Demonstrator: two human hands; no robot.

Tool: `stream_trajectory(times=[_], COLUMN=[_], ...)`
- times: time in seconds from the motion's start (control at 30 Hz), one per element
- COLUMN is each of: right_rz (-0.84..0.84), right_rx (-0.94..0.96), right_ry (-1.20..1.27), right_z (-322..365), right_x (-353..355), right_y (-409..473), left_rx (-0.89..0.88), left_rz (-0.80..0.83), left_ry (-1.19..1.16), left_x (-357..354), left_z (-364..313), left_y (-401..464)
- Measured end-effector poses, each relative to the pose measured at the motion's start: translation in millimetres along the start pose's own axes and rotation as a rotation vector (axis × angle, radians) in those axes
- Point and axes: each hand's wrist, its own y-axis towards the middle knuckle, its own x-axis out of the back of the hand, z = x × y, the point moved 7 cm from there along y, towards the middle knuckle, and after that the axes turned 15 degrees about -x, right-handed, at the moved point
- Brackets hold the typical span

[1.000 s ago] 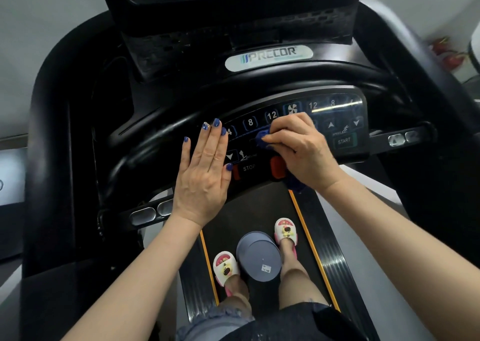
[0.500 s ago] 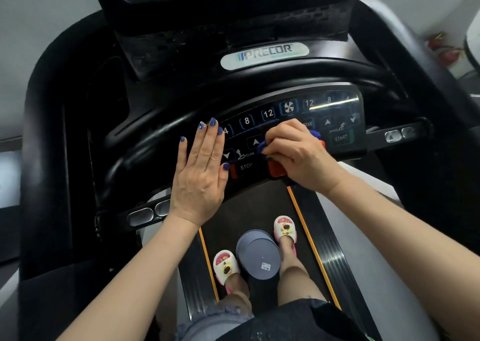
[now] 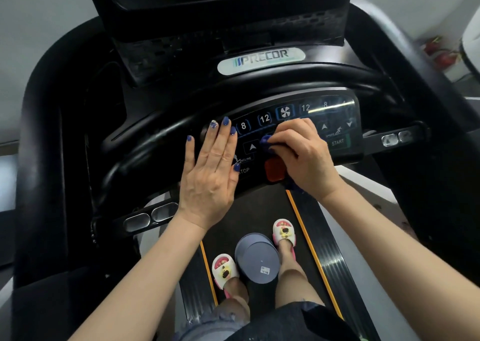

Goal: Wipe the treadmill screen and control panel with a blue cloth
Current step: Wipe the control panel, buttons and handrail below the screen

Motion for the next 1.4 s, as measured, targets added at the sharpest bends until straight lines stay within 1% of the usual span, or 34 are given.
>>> stream_trajectory(times=[0.07,0.2,0.33,0.5,0.63,0.73,0.8,0.9,1.0,1.13,1.27,1.4], right_rz=[-0.057,-0.084,-0.172,-0.139,-0.2,-0.143,-0.157,-0.192,-0.143,-0.195,-0.117,-0.153], right_rx=[-0.055,-0.09,-0.159,-0.118,-0.182,-0.112,-0.119,-0.135,-0.041,-0.08,0.01,-0.034], right_ry=[0.008,-0.003,0.029,0.019,0.032,0.036,0.034,0.036,0.029,0.024,0.009,0.012], right_z=[0.0,-9.2,-3.3,-4.4,5.5,6.3,0.3,13.2,18.2,18.1,24.2,24.2], right_x=[-0.6,1.2,-2.3,-2.3,-8.1,-8.8,-2.5,-10.3,-11.9,-9.4,-12.0,-11.1], right_y=[-0.3,-9.3,0.1,-3.4,10.5,13.9,15.2,20.7,28.9,34.4,40.8,44.3], left_rx=[0.009,-0.01,-0.004,-0.001,-0.002,0.006,0.014,0.017,0.018,0.026,0.02,0.021], left_rz=[0.015,0.016,0.003,0.006,0.001,-0.002,-0.006,-0.007,-0.002,-0.001,0.009,0.005], left_ry=[0.007,0.021,0.02,0.018,0.03,0.03,0.037,0.036,0.023,0.031,0.02,0.029], left_x=[-4.8,-12.6,-13.2,-13.1,-13.6,-12.9,-12.4,-12.7,-12.2,-11.9,-11.9,-12.3], left_z=[1.5,2.7,2.3,1.6,1.9,1.6,1.2,1.8,1.6,2.4,1.1,2.0], left_y=[2.4,-0.2,0.1,-0.5,-1.0,-1.3,-1.4,-1.3,-1.3,-1.5,-2.0,-1.3])
